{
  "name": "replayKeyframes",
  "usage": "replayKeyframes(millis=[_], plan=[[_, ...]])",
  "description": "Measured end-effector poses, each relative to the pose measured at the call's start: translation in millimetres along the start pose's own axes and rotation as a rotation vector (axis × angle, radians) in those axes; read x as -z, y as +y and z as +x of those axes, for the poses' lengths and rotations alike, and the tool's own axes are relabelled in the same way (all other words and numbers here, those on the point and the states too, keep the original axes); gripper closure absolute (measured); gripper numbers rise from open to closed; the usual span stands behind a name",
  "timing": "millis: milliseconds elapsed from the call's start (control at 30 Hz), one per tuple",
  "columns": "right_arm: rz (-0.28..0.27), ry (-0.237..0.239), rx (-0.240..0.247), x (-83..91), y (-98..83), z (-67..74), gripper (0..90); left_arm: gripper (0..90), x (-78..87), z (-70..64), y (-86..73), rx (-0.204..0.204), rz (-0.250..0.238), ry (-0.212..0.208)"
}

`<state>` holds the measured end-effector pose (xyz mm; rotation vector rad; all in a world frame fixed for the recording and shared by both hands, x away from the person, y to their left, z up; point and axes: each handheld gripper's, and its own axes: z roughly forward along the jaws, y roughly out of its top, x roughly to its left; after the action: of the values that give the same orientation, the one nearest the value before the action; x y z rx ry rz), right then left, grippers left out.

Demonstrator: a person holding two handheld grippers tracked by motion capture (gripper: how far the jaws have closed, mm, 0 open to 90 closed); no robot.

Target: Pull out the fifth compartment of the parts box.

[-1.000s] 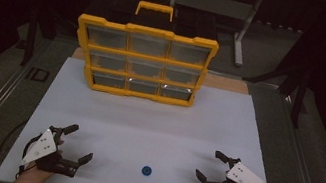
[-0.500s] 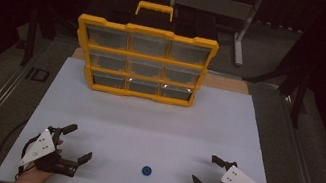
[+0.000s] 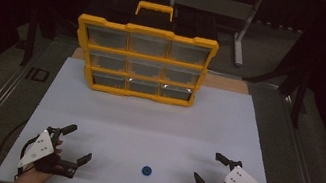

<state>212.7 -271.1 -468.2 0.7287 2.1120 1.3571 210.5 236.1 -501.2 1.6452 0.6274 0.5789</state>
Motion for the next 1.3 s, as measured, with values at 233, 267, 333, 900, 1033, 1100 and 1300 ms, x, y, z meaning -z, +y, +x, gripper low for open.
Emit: replayKeyframes(millis=[233, 267, 333, 900, 1033, 1100, 1300], plan=[[-0.023, -0.025, 0.046, 4.8, 25.3, 3.8, 8.9, 0.0, -0.5, 0.2, -0.1, 0.002, 0.002, 0.003], [-0.027, -0.028, 0.054, 5.2, 29.4, 3.6, 8.9, 0.0, -0.5, 0.2, 0.0, 0.001, 0.002, 0.002], [-0.038, -0.035, 0.072, 6.1, 38.1, 2.5, 8.9, 0.0, -0.3, 0.3, 0.1, 0.0, 0.002, 0.004], [-0.111, -0.071, 0.272, -4.1, 114.6, -7.0, 9.8, 0.0, 0.5, 0.6, 0.3, -0.001, -0.003, 0.004], [-0.122, -0.066, 0.312, -12.4, 129.0, -6.4, 9.8, 0.0, 0.6, 0.6, 0.4, 0.003, -0.006, 0.004], [-0.124, -0.06, 0.331, -17.2, 136.1, -5.5, 9.8, 0.0, 0.7, 0.5, 0.4, 0.002, -0.006, 0.001], [-0.146, -0.048, 0.391, -31.6, 155.8, -1.5, 9.8, 0.0, 0.8, 0.2, 0.5, -0.004, -0.004, -0.002]])
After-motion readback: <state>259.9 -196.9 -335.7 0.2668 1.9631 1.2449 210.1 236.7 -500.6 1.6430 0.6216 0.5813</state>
